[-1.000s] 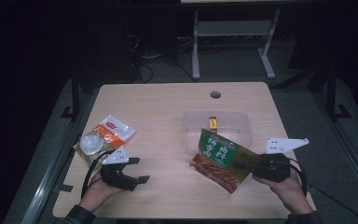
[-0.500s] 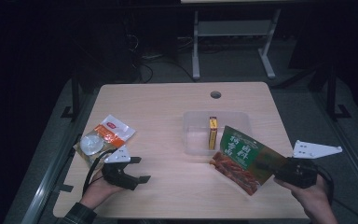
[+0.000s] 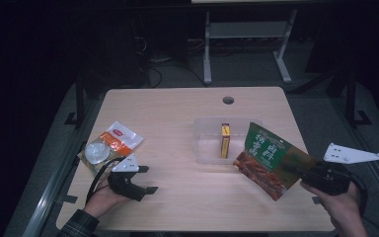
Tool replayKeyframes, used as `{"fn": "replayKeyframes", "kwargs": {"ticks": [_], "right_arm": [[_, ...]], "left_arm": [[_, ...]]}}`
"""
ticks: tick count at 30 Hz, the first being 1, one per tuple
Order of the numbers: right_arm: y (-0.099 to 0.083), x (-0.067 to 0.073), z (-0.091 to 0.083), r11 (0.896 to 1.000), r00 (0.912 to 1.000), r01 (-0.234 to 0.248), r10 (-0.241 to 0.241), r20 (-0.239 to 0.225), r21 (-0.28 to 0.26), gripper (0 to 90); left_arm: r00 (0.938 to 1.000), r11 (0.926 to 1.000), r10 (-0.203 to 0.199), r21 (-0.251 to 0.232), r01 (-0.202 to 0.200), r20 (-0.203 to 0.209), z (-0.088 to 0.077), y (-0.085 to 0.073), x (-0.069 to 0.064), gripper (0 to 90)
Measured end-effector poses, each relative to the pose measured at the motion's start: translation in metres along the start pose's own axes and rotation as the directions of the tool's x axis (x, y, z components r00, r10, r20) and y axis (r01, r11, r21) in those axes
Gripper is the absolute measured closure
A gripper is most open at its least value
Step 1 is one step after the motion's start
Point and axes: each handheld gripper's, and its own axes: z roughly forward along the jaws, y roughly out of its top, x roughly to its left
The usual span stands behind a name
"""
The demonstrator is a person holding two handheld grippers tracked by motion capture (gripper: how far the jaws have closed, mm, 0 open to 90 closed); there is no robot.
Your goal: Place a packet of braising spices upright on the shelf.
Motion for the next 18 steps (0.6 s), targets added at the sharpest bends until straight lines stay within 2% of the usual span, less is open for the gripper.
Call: {"fn": "replayKeyframes", "kwargs": {"ticks": [3, 10, 18], "right_arm": [[0.007, -0.001, -0.001, 1.000, 0.9999, 0.004, -0.004, 0.010, -0.010, 89.5], [0.024, -0.007, 0.000, 0.999, 0.9991, 0.014, -0.013, 0.040, -0.036, 89.5], [0.045, -0.016, 0.010, 0.998, 0.9972, 0.036, -0.032, 0.068, -0.059, 89.5]], "left_arm": [[1.0000, 0.9999, -0.007, -0.015, 0.007, 0.000, 0.002, 0.002, 0.000, 17.7], [0.9999, 0.9999, 0.013, -0.011, -0.013, 0.005, 0.004, 0.005, -0.001, 17.7], [0.9998, 0.9998, 0.019, -0.011, -0.019, 0.011, 0.006, 0.005, -0.003, 17.6]]}}
